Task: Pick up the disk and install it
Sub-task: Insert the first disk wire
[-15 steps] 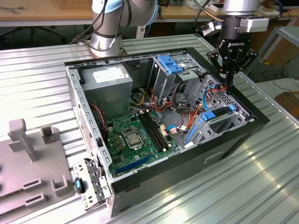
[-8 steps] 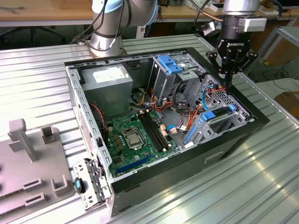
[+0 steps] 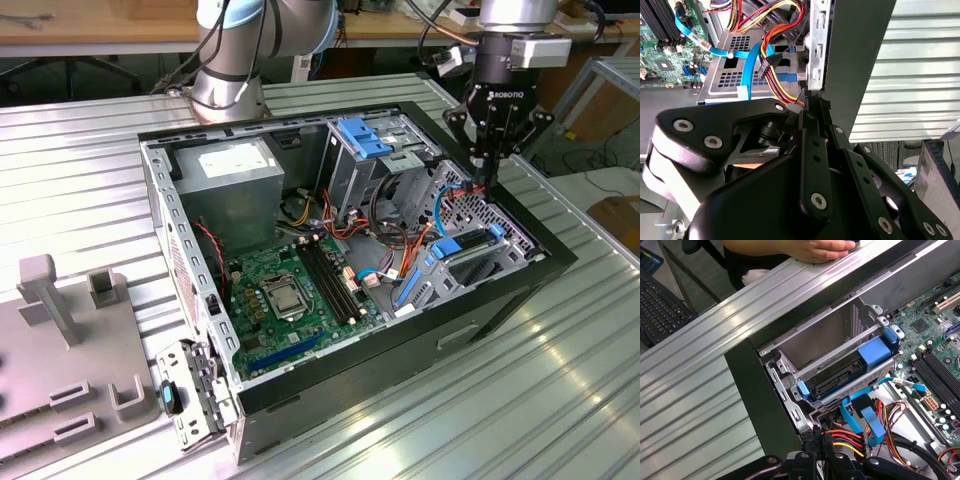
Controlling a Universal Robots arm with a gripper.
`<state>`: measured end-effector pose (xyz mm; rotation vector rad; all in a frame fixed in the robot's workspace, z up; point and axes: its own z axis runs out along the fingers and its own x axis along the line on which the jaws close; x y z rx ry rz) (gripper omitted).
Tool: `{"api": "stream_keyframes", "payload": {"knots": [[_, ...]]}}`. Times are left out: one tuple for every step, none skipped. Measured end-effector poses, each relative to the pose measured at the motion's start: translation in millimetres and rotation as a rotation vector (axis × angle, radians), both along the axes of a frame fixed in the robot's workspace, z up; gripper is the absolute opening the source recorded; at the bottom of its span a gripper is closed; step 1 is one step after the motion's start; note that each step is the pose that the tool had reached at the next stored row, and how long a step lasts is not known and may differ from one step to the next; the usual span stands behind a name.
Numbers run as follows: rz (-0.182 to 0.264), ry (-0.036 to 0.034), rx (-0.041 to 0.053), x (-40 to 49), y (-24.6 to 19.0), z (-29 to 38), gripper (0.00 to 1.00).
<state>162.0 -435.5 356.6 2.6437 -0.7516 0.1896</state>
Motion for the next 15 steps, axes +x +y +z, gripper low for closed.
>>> {"api": "stream_keyframes", "payload": {"knots": [[-0.003, -0.0026, 0.0002, 0.0, 0.0, 4.8, 0.16], [-0.010, -0.0053, 0.0002, 0.0, 0.0, 7.2, 0.16], [-0.017, -0.0064, 0.0003, 0.0, 0.0, 7.5, 0.16], [-0.028, -0.0072, 0.0005, 0.0, 0.0, 7.5, 0.16], [-0.047, -0.0076, 0.0001, 0.1, 0.0, 7.6, 0.16], [-0.063, -0.0076, 0.0000, 0.1, 0.0, 7.7, 0.16], [-0.084, -0.0075, 0.0001, 0.1, 0.0, 7.4, 0.16], [-0.096, -0.0074, 0.0001, 0.1, 0.0, 7.1, 0.16], [-0.109, -0.0080, 0.0007, 0.9, 0.0, 6.3, 0.16], [-0.118, -0.0084, 0.0012, 2.1, 0.0, 5.9, 0.16], [-0.132, -0.0089, 0.0023, 3.3, 0.0, 5.6, 0.16], [-0.144, -0.0091, 0.0032, 4.1, 0.0, 5.4, 0.16], [-0.151, -0.0091, 0.0035, 4.8, 0.0, 5.3, 0.16], [-0.155, -0.0094, 0.0035, 5.7, 0.1, 5.3, 0.16], [-0.159, -0.0097, 0.0036, 6.7, 0.1, 5.3, 0.16]]}}
